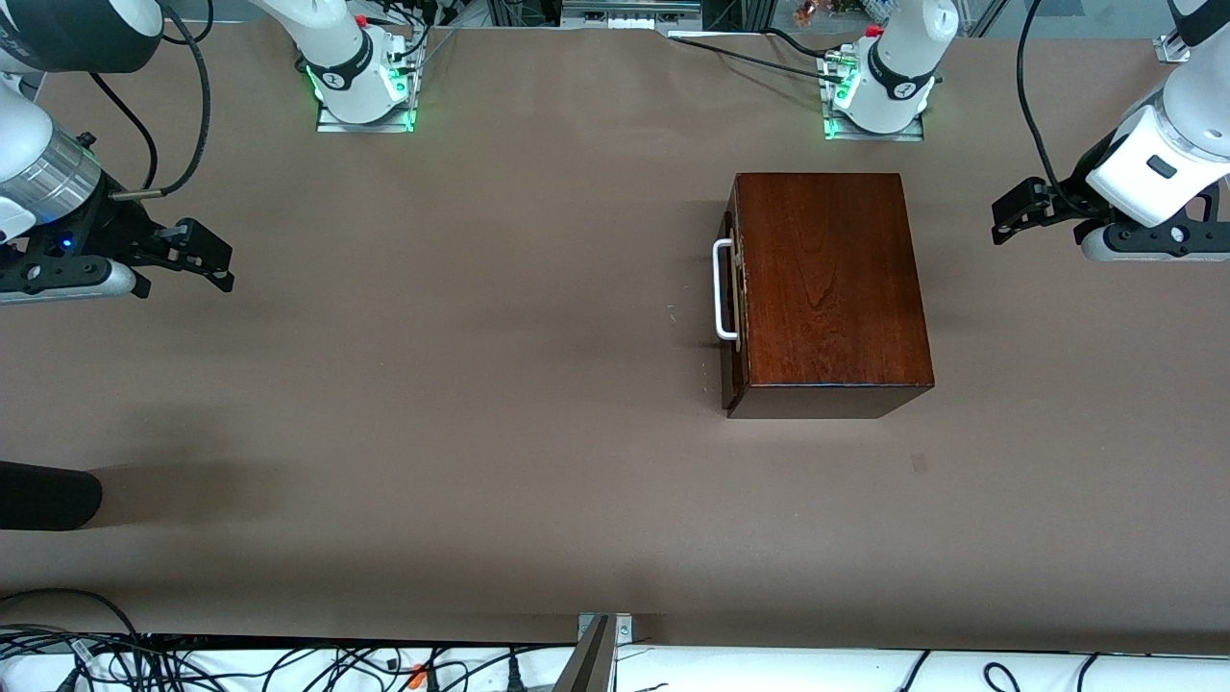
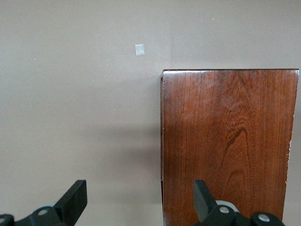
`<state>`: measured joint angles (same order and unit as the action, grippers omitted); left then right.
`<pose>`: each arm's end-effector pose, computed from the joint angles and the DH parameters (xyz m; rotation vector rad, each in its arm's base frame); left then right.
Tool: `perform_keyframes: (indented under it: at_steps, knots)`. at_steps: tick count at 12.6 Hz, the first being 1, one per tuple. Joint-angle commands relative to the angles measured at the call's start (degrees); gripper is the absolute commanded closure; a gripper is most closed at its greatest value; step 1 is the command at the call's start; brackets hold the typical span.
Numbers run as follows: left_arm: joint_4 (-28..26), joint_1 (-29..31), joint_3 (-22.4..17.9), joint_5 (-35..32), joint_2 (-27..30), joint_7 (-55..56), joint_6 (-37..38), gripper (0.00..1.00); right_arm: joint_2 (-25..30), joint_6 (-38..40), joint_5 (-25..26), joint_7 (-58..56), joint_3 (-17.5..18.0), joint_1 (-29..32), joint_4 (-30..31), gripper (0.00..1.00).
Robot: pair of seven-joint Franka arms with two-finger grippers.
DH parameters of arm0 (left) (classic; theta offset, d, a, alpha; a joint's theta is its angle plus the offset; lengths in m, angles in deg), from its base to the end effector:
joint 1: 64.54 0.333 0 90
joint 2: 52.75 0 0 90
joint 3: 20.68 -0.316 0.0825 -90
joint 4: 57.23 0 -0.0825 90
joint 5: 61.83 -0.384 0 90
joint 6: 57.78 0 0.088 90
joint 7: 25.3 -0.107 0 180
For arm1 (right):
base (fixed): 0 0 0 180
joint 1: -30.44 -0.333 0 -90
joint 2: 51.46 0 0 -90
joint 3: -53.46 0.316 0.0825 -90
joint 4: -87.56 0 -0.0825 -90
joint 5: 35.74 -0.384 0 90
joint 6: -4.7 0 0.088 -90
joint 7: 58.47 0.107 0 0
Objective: Open drawer, take yellow block, close drawer
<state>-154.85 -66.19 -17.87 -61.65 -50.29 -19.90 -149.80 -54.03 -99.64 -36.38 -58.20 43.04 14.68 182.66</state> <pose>0.5390 -0.0429 0.5882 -3.1366 -0.0262 0.0859 0.5850 0.0577 0.5799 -3.1247 -0.1360 -0.1830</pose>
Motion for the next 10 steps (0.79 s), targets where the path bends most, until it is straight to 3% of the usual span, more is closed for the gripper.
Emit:
perform_keyframes:
  at_steps: [1,10]
  knots:
    - [2.07,0.15,-0.09,0.79,-0.96,-0.22,1.58,0.00,-0.51,0.19,-1.12,0.43,0.31,0.12,-1.05,0.00]
    - [2.33,0.07,-0.17,0.96,-1.48,0.31,2.99,0.00,-0.42,0.55,-1.04,0.52,0.31,0.20,-0.96,0.00]
